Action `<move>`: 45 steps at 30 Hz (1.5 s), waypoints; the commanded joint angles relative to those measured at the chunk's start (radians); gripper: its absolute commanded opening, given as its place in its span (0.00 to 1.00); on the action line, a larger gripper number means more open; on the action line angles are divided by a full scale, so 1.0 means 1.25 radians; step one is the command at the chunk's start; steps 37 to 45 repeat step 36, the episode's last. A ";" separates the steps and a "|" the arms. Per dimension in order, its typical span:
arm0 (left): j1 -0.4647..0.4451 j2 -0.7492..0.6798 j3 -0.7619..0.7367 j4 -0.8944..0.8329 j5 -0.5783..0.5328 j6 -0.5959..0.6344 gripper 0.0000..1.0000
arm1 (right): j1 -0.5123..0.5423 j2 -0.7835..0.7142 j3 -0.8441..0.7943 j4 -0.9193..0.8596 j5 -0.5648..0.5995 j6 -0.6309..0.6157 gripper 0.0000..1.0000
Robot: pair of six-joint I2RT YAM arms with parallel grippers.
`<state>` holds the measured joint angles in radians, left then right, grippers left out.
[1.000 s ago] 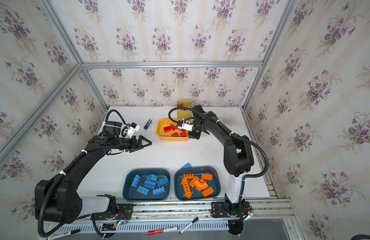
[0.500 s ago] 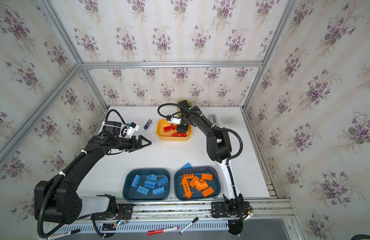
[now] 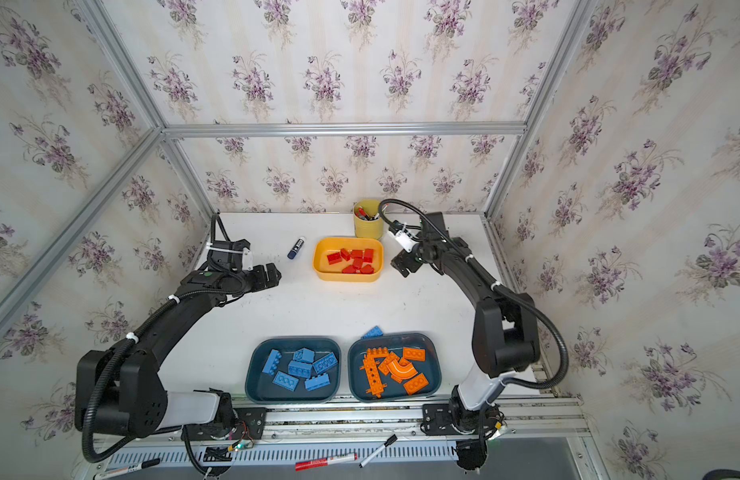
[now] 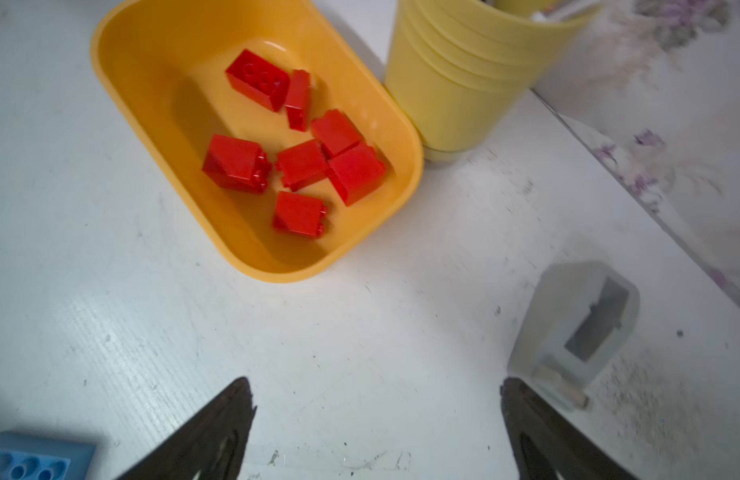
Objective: Sort the legos into containers by color
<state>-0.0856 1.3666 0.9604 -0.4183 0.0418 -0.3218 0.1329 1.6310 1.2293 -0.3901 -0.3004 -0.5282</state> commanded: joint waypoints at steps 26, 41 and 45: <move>0.063 -0.004 -0.347 0.765 -0.005 0.294 0.99 | -0.121 -0.103 -0.647 0.952 0.187 0.403 1.00; 0.063 -0.006 -0.353 0.773 0.000 0.295 0.99 | -0.110 -0.068 -0.680 1.053 0.203 0.397 1.00; 0.063 -0.006 -0.353 0.773 0.000 0.295 0.99 | -0.110 -0.068 -0.680 1.053 0.203 0.397 1.00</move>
